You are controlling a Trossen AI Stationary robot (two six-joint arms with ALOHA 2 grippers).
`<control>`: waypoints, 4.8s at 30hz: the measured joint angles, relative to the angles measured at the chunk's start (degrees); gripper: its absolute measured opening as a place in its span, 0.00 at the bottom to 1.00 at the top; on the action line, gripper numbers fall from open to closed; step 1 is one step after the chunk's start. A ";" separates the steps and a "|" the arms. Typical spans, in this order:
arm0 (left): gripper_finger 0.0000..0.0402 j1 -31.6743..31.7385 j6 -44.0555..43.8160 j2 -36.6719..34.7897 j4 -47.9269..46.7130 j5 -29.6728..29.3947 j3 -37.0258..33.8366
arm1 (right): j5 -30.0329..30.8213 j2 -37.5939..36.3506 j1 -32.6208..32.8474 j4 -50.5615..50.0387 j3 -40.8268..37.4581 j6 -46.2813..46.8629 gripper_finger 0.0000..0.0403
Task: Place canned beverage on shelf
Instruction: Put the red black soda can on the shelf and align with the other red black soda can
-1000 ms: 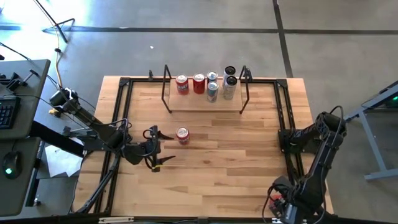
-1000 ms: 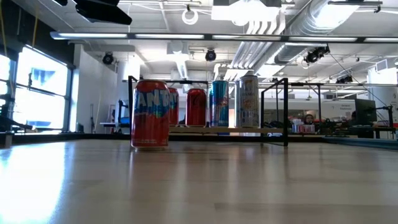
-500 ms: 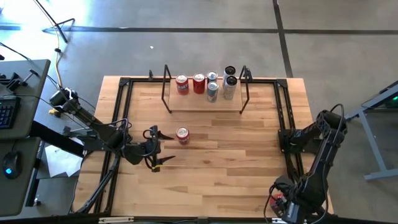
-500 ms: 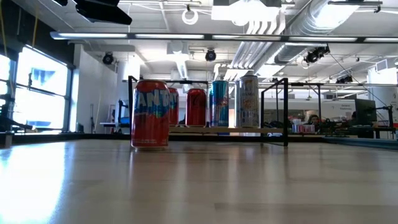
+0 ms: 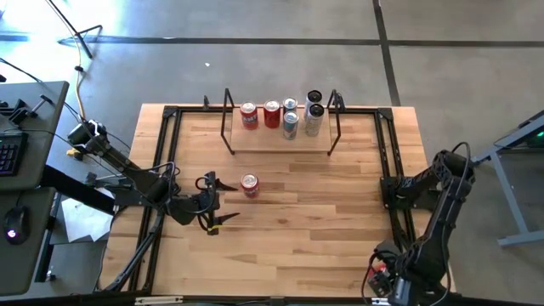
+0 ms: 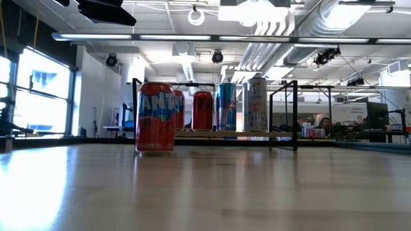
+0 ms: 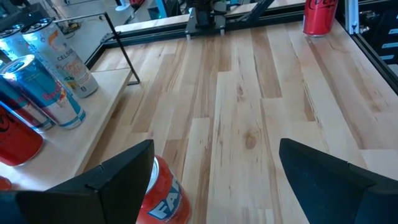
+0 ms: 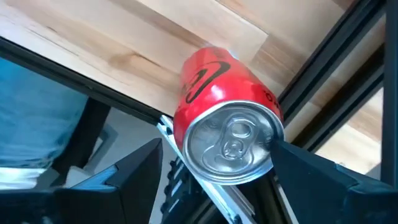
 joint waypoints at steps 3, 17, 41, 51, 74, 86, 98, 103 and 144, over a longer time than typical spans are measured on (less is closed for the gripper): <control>0.84 0.00 0.00 0.00 -0.01 0.02 0.00 | -0.88 -0.12 0.00 0.25 -0.66 0.03 0.71; 0.84 0.00 -0.07 0.00 -0.03 0.02 0.00 | 0.17 0.10 -0.17 -0.64 1.43 -1.88 0.71; 0.84 0.00 -0.66 0.00 -0.49 0.04 0.00 | -0.07 0.13 -0.17 -1.02 -0.44 1.07 0.71; 0.84 0.00 -0.70 0.00 -0.51 0.05 0.00 | 0.40 0.73 -0.53 -0.57 -0.41 1.16 0.71; 0.84 -0.08 -2.79 0.01 -2.93 0.05 -0.04 | 0.62 2.91 -2.68 -0.51 -0.30 -7.06 0.66; 0.84 -5.05 -11.86 0.00 -4.12 -3.08 -6.53 | 7.86 2.90 -14.25 -6.68 6.42 -28.30 0.58; 0.84 -11.92 -16.03 0.00 -5.23 -7.88 -6.75 | 10.04 3.10 -37.49 -7.99 13.57 -64.43 0.58; 0.84 -13.29 -16.65 0.00 -5.22 -8.50 -6.75 | 9.95 6.71 -47.86 -6.88 20.06 -81.46 0.58; 0.84 -11.47 -16.06 -0.02 -4.79 -10.60 -6.75 | 7.47 31.44 -88.33 -6.44 55.52 -126.51 0.58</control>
